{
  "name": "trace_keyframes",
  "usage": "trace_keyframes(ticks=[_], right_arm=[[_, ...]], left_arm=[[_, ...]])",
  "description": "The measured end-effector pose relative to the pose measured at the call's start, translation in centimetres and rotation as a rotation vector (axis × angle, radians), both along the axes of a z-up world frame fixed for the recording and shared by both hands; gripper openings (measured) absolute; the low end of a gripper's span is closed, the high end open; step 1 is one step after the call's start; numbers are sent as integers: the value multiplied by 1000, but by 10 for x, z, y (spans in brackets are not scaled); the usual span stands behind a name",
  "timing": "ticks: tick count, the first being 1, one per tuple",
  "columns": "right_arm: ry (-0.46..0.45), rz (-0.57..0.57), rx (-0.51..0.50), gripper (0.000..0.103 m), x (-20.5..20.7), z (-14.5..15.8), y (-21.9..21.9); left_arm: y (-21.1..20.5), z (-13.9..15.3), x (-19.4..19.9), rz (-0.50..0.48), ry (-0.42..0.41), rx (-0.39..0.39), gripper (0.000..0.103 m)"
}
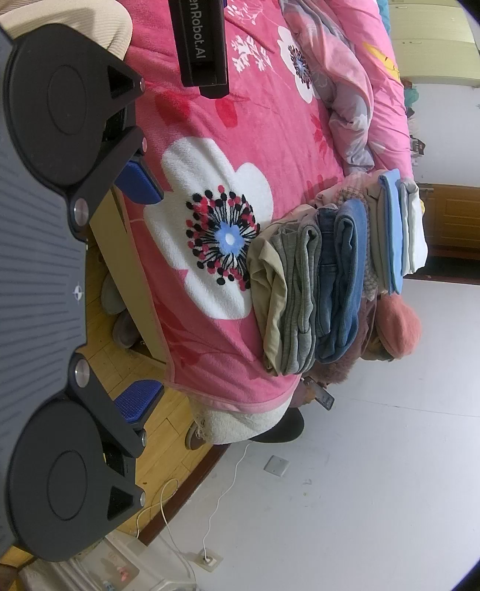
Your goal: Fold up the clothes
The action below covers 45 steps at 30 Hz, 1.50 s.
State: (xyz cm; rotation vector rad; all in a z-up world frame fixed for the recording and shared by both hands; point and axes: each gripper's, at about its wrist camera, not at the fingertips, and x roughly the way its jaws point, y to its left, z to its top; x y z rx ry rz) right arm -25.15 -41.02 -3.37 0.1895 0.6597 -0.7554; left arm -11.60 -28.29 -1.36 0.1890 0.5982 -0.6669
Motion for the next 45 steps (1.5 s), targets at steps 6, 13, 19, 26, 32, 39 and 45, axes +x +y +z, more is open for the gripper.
trace_keyframes(ticks=[6, 13, 19, 26, 32, 39, 45], right_arm=[[1, 1, 1, 103, 1, 0, 0], [2, 0, 1, 103, 0, -1, 0], [2, 1, 0, 103, 0, 0, 0], [3, 4, -2, 103, 0, -1, 0], [3, 5, -2, 103, 2, -1, 0], [4, 7, -3, 103, 2, -1, 1], [5, 9, -2, 103, 2, -2, 1]], left_arm=[[0, 0, -1, 0, 1, 1, 103], [0, 0, -1, -1, 2, 2, 103], [1, 0, 0, -1, 3, 3, 103], [1, 0, 0, -1, 4, 4, 103], [1, 0, -1, -1, 3, 6, 103], [1, 0, -1, -2, 2, 8, 103], [-1, 0, 1, -2, 3, 10, 103]])
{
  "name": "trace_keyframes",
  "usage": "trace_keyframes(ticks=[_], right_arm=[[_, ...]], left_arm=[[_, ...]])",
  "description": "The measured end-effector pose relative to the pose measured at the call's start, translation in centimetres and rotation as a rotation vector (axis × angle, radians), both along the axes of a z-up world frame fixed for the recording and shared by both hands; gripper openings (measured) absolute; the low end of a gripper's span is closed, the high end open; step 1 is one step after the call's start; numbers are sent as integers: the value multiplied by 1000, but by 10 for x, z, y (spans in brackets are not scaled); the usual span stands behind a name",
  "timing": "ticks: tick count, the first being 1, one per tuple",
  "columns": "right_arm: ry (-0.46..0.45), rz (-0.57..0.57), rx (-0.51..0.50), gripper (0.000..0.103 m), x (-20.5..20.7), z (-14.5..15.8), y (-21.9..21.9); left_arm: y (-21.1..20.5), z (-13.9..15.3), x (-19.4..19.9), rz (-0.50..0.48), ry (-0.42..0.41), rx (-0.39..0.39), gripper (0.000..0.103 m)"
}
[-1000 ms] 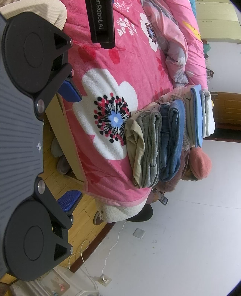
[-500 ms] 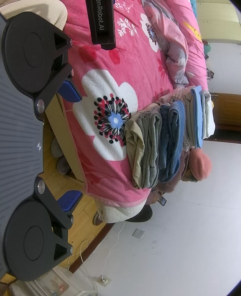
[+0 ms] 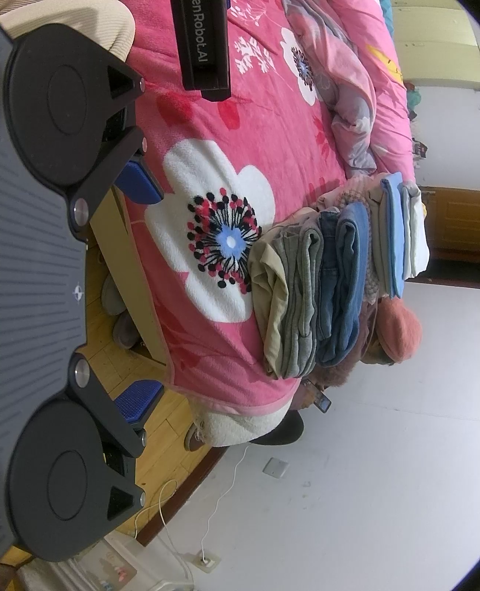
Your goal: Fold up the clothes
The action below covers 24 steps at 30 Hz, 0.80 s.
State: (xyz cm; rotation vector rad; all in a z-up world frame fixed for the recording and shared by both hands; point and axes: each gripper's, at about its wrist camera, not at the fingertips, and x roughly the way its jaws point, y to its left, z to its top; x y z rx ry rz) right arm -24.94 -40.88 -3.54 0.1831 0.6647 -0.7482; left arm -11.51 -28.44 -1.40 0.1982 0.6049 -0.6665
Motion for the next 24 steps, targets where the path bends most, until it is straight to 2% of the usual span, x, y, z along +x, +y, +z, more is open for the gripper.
trace_keyframes(ticks=[24], right_arm=[[5, 2, 4, 103, -1, -4, 1]], left_arm=[[-1, -1, 1, 4, 1, 8, 103]])
